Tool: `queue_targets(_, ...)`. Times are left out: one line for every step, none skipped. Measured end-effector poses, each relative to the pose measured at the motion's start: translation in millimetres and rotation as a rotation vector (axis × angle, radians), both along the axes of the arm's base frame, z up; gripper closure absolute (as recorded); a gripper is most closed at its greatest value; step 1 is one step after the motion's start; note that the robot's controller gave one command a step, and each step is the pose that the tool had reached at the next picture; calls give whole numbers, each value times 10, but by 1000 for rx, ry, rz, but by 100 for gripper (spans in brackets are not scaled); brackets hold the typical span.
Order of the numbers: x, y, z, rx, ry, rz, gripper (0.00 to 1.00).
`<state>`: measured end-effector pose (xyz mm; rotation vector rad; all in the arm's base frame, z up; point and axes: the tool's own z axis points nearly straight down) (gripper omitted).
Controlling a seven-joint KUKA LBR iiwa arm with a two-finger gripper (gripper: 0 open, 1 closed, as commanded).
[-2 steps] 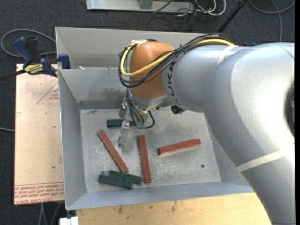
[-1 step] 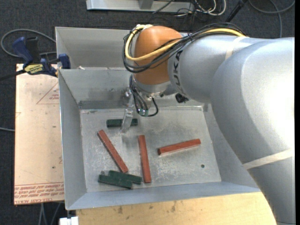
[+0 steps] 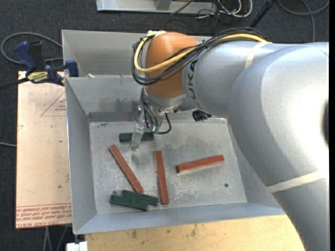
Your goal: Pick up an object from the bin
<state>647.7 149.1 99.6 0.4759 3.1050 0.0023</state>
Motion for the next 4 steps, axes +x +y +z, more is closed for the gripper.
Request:
queue_targets(21,-133,-310,0,9,-34,0)
queue_targets(17,-123,-307,0,5,-32,0)
queue_targets(35,-126,-294,1,-3,-33,100)
queue_targets(43,-122,-76,1,-4,-33,100)
